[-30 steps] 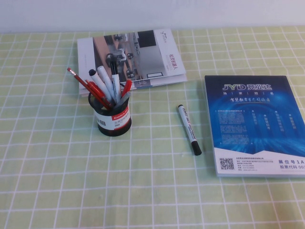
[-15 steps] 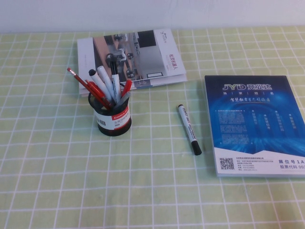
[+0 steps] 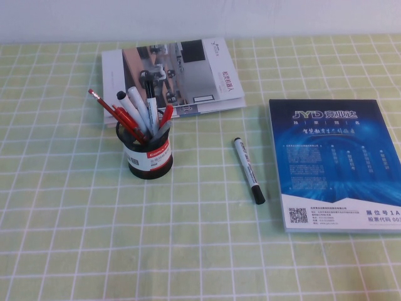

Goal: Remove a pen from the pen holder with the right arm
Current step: 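Take a marker out of the pen holder and lay it on the table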

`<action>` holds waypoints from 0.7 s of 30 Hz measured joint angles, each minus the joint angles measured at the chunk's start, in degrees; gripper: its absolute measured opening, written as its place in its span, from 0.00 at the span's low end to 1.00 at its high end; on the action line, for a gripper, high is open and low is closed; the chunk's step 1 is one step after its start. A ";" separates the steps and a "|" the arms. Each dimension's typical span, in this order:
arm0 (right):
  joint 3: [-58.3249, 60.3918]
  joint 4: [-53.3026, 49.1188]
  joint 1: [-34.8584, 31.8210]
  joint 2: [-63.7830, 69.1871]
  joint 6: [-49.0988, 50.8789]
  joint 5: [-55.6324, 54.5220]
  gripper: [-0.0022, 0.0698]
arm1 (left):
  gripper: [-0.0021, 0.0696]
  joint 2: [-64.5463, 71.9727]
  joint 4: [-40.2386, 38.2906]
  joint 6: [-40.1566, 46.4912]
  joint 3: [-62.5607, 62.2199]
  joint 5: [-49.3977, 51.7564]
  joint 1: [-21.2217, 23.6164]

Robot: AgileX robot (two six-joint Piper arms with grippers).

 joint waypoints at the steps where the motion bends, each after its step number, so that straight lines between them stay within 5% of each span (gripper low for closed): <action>1: 0.00 0.81 0.00 0.00 -1.59 0.00 0.01 | 0.02 0.00 0.00 0.00 0.00 0.00 0.00; 21: 0.08 2.05 0.00 0.00 -1.28 6.45 0.01 | 0.02 0.00 0.00 0.00 0.00 0.00 0.00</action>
